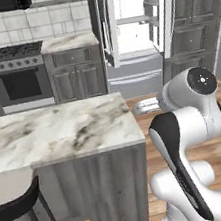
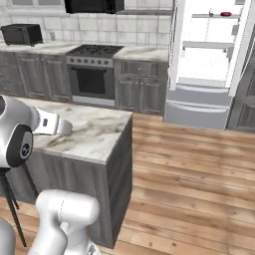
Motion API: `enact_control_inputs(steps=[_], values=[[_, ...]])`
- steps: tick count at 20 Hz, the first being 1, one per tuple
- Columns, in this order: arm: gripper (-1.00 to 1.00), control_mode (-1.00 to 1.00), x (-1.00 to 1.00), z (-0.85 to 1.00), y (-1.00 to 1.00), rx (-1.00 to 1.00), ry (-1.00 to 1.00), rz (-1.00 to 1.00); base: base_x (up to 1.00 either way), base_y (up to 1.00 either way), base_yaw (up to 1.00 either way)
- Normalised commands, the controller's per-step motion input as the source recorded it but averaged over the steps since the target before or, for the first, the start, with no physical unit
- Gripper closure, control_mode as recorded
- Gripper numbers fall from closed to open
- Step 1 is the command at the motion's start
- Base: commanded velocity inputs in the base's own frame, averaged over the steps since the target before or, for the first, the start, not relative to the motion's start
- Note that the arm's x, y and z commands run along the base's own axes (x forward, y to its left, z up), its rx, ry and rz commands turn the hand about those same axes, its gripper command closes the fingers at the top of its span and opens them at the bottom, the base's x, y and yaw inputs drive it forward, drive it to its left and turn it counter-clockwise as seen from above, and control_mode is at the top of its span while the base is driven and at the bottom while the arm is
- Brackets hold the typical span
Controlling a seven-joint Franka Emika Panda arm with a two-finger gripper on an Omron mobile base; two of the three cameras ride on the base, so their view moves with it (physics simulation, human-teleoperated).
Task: Retrieve the bottle and the shaker from the cabinet and place them next to the mixing bowl on the counter. Then add garlic from the fridge to the mixing bowl.
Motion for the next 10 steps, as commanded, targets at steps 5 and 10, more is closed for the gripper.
enact_control_inputs(steps=[5,10], values=[[-1.00,1.00,0.00,0.00,0.00,0.00,0.00,0.00,0.05,-1.00,0.02],[-1.00,1.00,0.00,0.00,0.00,0.00,0.00,0.00,0.86,-1.00,0.10]])
